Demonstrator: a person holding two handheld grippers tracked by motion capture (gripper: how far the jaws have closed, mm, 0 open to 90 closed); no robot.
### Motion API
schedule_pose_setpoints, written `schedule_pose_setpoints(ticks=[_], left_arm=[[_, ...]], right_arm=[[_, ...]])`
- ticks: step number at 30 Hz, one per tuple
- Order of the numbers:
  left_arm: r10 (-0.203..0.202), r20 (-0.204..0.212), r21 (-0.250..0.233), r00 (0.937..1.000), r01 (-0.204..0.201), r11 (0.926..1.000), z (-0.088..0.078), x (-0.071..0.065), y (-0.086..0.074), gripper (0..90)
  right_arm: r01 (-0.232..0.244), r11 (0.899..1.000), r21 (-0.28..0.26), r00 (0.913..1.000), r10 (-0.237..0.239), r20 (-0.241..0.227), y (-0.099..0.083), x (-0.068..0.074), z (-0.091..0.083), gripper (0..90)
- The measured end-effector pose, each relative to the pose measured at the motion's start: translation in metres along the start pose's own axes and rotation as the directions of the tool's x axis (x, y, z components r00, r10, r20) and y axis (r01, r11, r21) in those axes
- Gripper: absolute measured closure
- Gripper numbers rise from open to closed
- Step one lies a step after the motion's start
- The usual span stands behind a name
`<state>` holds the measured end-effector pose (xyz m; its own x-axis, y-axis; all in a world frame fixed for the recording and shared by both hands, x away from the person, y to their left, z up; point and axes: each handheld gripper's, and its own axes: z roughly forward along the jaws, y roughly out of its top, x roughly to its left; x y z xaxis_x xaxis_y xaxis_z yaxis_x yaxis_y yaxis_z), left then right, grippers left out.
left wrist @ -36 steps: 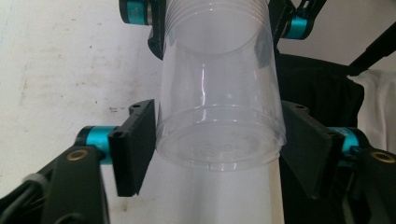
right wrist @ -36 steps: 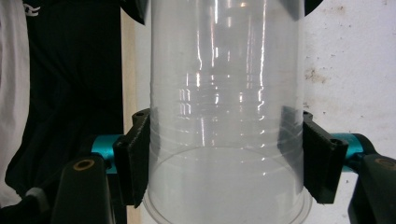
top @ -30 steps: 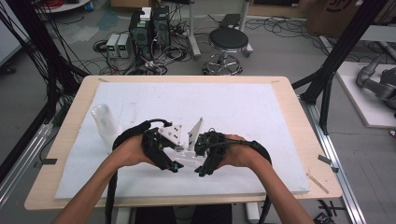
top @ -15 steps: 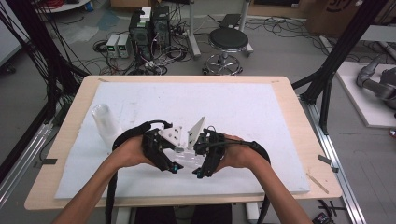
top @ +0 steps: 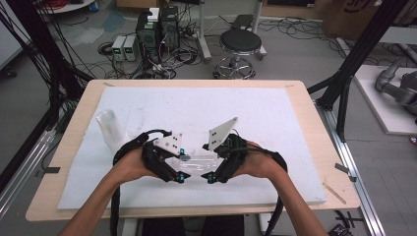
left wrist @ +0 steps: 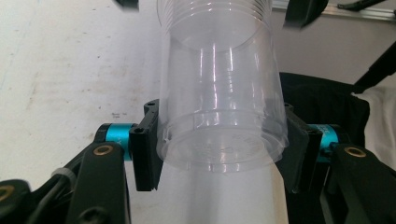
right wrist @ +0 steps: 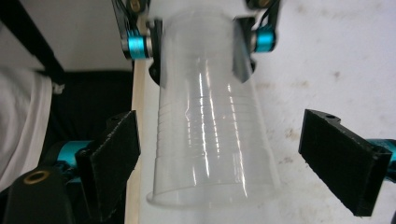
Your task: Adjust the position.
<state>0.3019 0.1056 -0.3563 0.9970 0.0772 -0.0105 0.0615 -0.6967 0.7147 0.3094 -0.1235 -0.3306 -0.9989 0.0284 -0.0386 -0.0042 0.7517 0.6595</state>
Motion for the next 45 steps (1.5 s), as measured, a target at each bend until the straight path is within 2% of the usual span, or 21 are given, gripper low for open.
schedule_pose_setpoints(ticks=[5, 10, 13, 16, 18, 19, 20, 21, 22, 23, 25, 26, 27, 28, 29, 31, 32, 34, 37, 43, 45], left_arm=[[-0.020, -0.023, -0.065, 0.9995, 0.019, 0.9977, -0.003, -0.003, -0.017, 41.9], [-0.051, -0.030, -0.107, 0.9982, 0.048, 0.9931, -0.003, -0.002, -0.033, 41.9], [-0.074, -0.026, -0.160, 0.9969, 0.069, 0.9848, -0.004, -0.002, -0.039, 41.9], [-0.079, -0.027, -0.230, 0.9965, 0.071, 0.9707, -0.006, 0.000, -0.042, 41.9], [-0.091, -0.028, -0.284, 0.9955, 0.079, 0.9557, -0.007, 0.000, -0.043, 41.9], [-0.091, -0.028, -0.284, 0.9955, 0.079, 0.9557, -0.007, 0.000, -0.043, 41.9], [-0.096, -0.030, -0.304, 0.9949, 0.083, 0.9490, -0.008, 0.001, -0.043, 41.9], [-0.106, -0.031, -0.353, 0.9939, 0.089, 0.9312, -0.007, 0.001, -0.044, 41.9], [-0.106, -0.031, -0.353, 0.9939, 0.089, 0.9312, -0.007, 0.001, -0.044, 41.9], [-0.112, -0.035, -0.406, 0.9931, 0.089, 0.9096, -0.007, 0.002, -0.046, 41.9], [-0.115, -0.041, -0.450, 0.9925, 0.085, 0.8888, -0.006, 0.003, -0.048, 41.9], [-0.123, -0.040, -0.475, 0.9916, 0.090, 0.8754, -0.005, 0.003, -0.049, 41.9], [-0.126, -0.039, -0.491, 0.9913, 0.091, 0.8662, -0.004, 0.003, -0.050, 41.9], [-0.121, -0.038, -0.499, 0.9919, 0.087, 0.8625, -0.003, 0.004, -0.050, 41.9], [-0.126, -0.032, -0.511, 0.9915, 0.092, 0.8544, -0.002, 0.003, -0.051, 41.9], [-0.123, -0.028, -0.527, 0.9920, 0.090, 0.8450, -0.001, 0.003, -0.052, 41.9], [-0.121, -0.028, -0.531, 0.9922, 0.088, 0.8429, -0.001, 0.003, -0.052, 41.9], [-0.122, -0.018, -0.546, 0.9924, 0.093, 0.8323, 0.000, 0.002, -0.052, 41.9], [-0.122, -0.011, -0.558, 0.9924, 0.095, 0.8242, 0.001, 0.001, -0.051, 41.9], [-0.119, 0.002, -0.571, 0.9929, 0.098, 0.8147, 0.004, 0.000, -0.047, 41.9], [-0.112, 0.001, -0.567, 0.9937, 0.092, 0.8183, 0.005, 0.000, -0.046, 41.9]], right_arm=[[-0.023, 0.992, -0.122, 0.9993, 0.027, 0.028, -0.009, 0.001, -0.014, 12.3], [-0.040, 0.983, -0.178, 0.9982, 0.047, 0.036, -0.017, 0.000, -0.023, 12.3], [-0.045, 0.980, -0.195, 0.9975, 0.055, 0.044, -0.021, 0.000, -0.025, 12.3], [-0.051, 0.973, -0.226, 0.9968, 0.063, 0.049, -0.024, 0.000, -0.027, 12.3], [-0.057, 0.967, -0.249, 0.9964, 0.071, 0.047, -0.027, 0.000, -0.027, 12.3], [-0.065, 0.964, -0.257, 0.9958, 0.079, 0.046, -0.028, 0.000, -0.027, 12.3], [-0.063, 0.962, -0.266, 0.9960, 0.077, 0.045, -0.030, 0.000, -0.027, 12.3], [-0.069, 0.960, -0.272, 0.9954, 0.085, 0.046, -0.031, 0.001, -0.027, 12.3], [-0.069, 0.960, -0.272, 0.9954, 0.085, 0.046, -0.031, 0.001, -0.027, 12.3], [-0.068, 0.954, -0.293, 0.9951, 0.086, 0.048, -0.034, 0.001, -0.027, 12.3], [-0.077, 0.947, -0.313, 0.9942, 0.097, 0.046, -0.037, 0.000, -0.027, 12.3], [-0.080, 0.943, -0.322, 0.9940, 0.100, 0.045, -0.038, 0.000, -0.027, 12.3], [-0.083, 0.937, -0.338, 0.9936, 0.104, 0.044, -0.039, 0.000, -0.027, 12.3], [-0.087, 0.932, -0.352, 0.9930, 0.109, 0.044, -0.041, 0.000, -0.026, 12.3], [-0.094, 0.927, -0.362, 0.9924, 0.116, 0.040, -0.042, 0.000, -0.026, 12.4], [-0.100, 0.920, -0.379, 0.9917, 0.123, 0.037, -0.045, -0.001, -0.025, 12.4], [-0.103, 0.916, -0.388, 0.9912, 0.127, 0.037, -0.046, -0.001, -0.024, 12.4], [-0.112, 0.907, -0.406, 0.9901, 0.137, 0.032, -0.049, -0.002, -0.022, 12.4], [-0.124, 0.893, -0.433, 0.9893, 0.145, 0.016, -0.053, -0.003, -0.018, 12.4], [-0.139, 0.885, -0.444, 0.9880, 0.155, -0.002, -0.060, -0.004, -0.011, 12.4], [-0.142, 0.883, -0.446, 0.9879, 0.155, -0.009, -0.061, -0.005, -0.009, 12.4]])
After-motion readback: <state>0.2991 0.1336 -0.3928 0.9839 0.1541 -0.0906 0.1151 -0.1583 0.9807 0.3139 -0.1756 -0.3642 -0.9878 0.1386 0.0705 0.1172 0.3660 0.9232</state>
